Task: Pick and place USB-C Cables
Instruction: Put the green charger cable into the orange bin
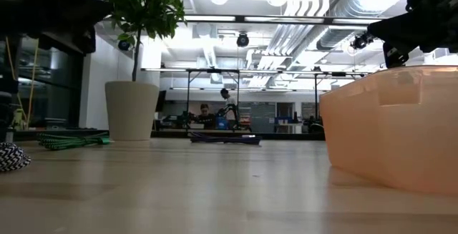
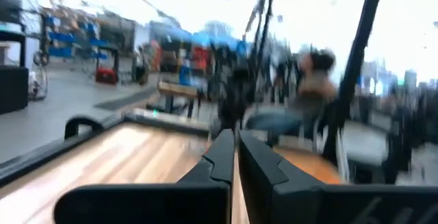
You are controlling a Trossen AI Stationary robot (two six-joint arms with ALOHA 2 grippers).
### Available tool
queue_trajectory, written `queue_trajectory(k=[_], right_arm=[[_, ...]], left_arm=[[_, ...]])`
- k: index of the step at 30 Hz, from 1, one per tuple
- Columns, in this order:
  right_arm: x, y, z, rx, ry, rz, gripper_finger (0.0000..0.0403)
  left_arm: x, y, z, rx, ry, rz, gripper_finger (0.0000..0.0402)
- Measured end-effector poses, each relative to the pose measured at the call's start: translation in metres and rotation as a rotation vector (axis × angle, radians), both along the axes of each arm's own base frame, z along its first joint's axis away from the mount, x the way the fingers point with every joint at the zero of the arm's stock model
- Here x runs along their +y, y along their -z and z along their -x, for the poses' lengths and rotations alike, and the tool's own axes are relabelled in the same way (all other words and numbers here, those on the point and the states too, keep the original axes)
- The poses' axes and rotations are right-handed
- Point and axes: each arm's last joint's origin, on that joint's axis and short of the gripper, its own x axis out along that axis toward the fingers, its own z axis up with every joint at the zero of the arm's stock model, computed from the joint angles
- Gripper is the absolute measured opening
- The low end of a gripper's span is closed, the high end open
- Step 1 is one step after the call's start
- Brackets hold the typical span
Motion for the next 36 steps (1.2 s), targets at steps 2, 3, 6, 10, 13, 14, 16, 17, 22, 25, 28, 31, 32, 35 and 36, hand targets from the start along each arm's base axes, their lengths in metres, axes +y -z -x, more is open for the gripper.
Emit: queue_trajectory(k=[2,3,6,10,13,14,16,17,22,25,28,31,32,35,36], right_arm=[[0.0,0.0,0.0,0.0,0.0,0.0,0.0],[0.0,0.0,0.0,0.0,0.0,0.0,0.0],[0.0,0.0,0.0,0.0,0.0,0.0,0.0],[0.0,0.0,0.0,0.0,0.0,0.0,0.0],[0.0,0.0,0.0,0.0,0.0,0.0,0.0],[0.0,0.0,0.0,0.0,0.0,0.0,0.0],[0.0,0.0,0.0,0.0,0.0,0.0,0.0],[0.0,0.0,0.0,0.0,0.0,0.0,0.0],[0.0,0.0,0.0,0.0,0.0,0.0,0.0],[0.0,0.0,0.0,0.0,0.0,0.0,0.0],[0.0,0.0,0.0,0.0,0.0,0.0,0.0],[0.0,0.0,0.0,0.0,0.0,0.0,0.0],[0.0,0.0,0.0,0.0,0.0,0.0,0.0],[0.0,0.0,0.0,0.0,0.0,0.0,0.0],[0.0,0.0,0.0,0.0,0.0,0.0,0.0]], left_arm=[[0.0,-0.009,0.001,-0.025,0.004,0.006,0.0018],[-0.001,-0.015,0.002,-0.036,0.007,0.008,0.0025],[-0.001,-0.036,0.001,-0.037,0.015,0.007,0.0055],[0.0,-0.071,-0.006,0.043,-0.025,-0.013,0.011],[0.002,-0.099,-0.014,0.154,-0.095,-0.035,0.0155],[0.003,-0.109,-0.017,0.199,-0.125,-0.037,0.0168],[0.005,-0.127,-0.022,0.295,-0.184,-0.032,0.0192],[0.006,-0.135,-0.025,0.349,-0.208,-0.021,0.0201],[0.008,-0.159,-0.043,0.626,-0.263,0.099,0.0227],[0.007,-0.157,-0.052,0.789,-0.275,0.238,0.0228],[0.006,-0.145,-0.056,0.949,-0.289,0.393,0.0226],[0.004,-0.128,-0.057,1.083,-0.33,0.514,0.0223],[0.003,-0.122,-0.057,1.112,-0.347,0.54,0.0222],[-0.001,-0.102,-0.057,1.159,-0.394,0.611,0.0221],[-0.003,-0.095,-0.057,1.164,-0.403,0.638,0.0221]])
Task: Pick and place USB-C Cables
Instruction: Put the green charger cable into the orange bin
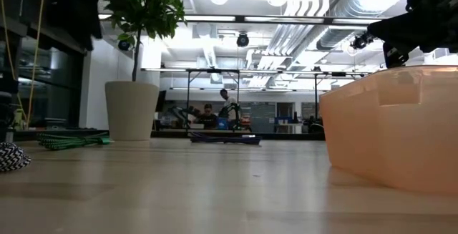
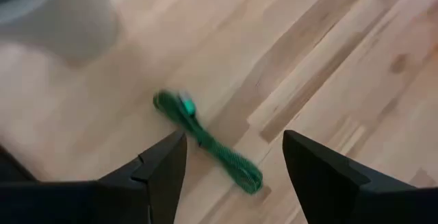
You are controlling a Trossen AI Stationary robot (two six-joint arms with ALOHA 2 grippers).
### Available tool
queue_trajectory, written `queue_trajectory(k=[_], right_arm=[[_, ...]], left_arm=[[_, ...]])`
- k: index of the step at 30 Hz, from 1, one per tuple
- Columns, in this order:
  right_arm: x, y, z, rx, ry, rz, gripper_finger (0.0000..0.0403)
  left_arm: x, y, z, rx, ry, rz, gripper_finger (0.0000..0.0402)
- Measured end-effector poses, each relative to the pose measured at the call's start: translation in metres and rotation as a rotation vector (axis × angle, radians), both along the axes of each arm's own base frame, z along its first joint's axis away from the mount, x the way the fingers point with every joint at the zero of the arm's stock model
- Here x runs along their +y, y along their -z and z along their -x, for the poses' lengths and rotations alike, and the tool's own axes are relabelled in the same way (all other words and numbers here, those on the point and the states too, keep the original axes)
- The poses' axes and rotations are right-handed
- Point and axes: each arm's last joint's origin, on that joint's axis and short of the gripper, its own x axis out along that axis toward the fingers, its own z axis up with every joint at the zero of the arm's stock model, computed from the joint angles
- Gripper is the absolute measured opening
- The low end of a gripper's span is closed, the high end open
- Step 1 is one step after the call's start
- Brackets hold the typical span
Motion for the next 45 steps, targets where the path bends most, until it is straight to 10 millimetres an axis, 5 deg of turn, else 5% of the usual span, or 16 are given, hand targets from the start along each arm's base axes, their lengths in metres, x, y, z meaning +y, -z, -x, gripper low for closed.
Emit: queue_trajectory(k=[17,45], right_arm=[[0.0,0.0,0.0,0.0,0.0,0.0,0.0],[0.0,0.0,0.0,0.0,0.0,0.0,0.0]], left_arm=[[-0.017,0.095,-0.011,0.026,-0.201,0.168,0.0221],[0.017,0.153,-0.045,0.277,-0.232,0.184,0.0221]])
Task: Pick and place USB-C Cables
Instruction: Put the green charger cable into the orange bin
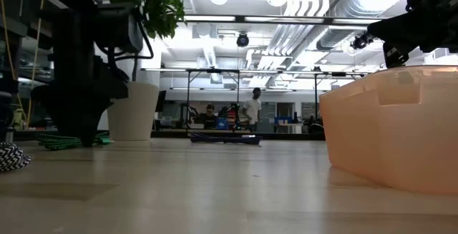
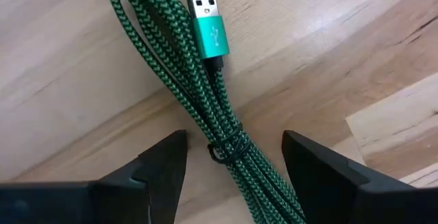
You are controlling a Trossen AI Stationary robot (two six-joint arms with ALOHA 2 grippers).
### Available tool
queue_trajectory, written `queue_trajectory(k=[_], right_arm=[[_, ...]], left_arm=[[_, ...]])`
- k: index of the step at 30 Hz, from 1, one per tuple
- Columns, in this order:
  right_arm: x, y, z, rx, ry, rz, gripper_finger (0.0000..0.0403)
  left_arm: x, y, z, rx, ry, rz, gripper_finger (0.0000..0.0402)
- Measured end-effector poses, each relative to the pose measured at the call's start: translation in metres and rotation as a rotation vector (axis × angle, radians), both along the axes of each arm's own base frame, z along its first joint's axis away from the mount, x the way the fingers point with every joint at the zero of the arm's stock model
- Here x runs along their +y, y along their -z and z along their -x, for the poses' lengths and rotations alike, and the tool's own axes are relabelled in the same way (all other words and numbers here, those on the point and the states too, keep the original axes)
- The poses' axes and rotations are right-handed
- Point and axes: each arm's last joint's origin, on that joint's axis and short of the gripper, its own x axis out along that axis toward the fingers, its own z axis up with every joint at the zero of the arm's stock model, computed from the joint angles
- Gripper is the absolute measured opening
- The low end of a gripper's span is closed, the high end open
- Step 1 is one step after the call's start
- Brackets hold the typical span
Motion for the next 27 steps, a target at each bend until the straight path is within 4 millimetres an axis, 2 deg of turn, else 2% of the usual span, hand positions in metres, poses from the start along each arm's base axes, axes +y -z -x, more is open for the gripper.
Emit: queue_trajectory(k=[5,9,13,20,22,24,27], right_arm=[[0.0,0.0,0.0,0.0,0.0,0.0,0.0],[0.0,0.0,0.0,0.0,0.0,0.0,0.0],[0.0,0.0,0.0,0.0,0.0,0.0,0.0],[0.0,0.0,0.0,0.0,0.0,0.0,0.0],[0.0,0.0,0.0,0.0,0.0,0.0,0.0],[0.0,0.0,0.0,0.0,0.0,0.0,0.0],[0.0,0.0,0.0,0.0,0.0,0.0,0.0]], left_arm=[[0.002,0.003,0.0,0.017,0.007,0.01,0.0219],[0.002,0.003,0.0,0.015,0.01,0.01,0.02],[0.002,0.003,-0.001,0.012,0.036,0.01,0.0153],[0.002,0.002,-0.001,0.02,0.121,-0.007,0.0022],[0.002,-0.001,0.0,0.006,0.142,-0.016,0.001],[0.003,-0.005,0.002,-0.004,0.162,-0.036,0.0014],[0.004,-0.026,-0.001,-0.098,0.196,-0.118,0.0008]])
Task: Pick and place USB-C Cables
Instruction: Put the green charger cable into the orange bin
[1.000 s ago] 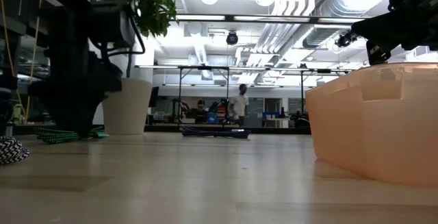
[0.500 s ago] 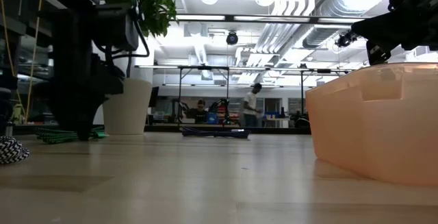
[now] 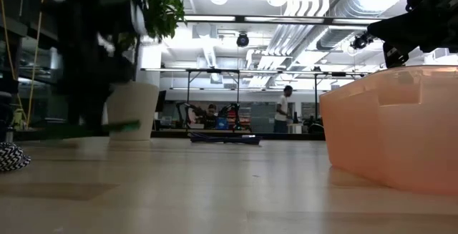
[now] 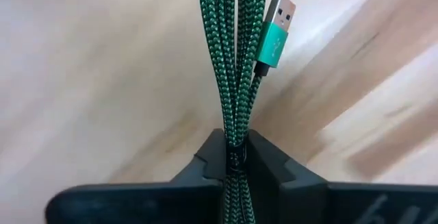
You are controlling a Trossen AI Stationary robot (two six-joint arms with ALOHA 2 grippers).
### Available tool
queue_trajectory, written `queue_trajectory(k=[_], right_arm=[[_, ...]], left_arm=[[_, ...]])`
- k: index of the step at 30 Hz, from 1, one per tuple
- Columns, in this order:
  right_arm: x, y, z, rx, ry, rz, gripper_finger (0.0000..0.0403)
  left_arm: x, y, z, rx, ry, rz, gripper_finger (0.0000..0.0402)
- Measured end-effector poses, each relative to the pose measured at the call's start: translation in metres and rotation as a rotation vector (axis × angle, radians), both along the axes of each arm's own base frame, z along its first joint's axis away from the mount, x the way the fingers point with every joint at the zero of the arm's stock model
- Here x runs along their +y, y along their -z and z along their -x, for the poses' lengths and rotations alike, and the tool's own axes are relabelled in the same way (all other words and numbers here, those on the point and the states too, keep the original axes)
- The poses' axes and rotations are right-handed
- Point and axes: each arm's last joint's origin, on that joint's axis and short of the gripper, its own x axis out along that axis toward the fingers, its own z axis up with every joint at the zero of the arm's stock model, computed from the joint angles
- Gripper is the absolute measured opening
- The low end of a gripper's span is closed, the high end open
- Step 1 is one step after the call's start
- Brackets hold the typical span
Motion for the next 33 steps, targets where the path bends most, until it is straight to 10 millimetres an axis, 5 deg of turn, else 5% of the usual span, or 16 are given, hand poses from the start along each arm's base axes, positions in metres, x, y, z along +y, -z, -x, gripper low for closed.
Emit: queue_trajectory(k=[11,21,33], right_arm=[[0.0,0.0,0.0,0.0,0.0,0.0,0.0],[0.0,0.0,0.0,0.0,0.0,0.0,0.0],[0.0,0.0,0.0,0.0,0.0,0.0,0.0]], left_arm=[[-0.015,-0.081,-0.016,-0.795,0.226,-0.454,0.0001],[-0.029,-0.046,0.003,-1.315,0.329,-0.636,0.0001],[-0.03,-0.049,0.001,-1.334,0.413,-0.711,0.0]])
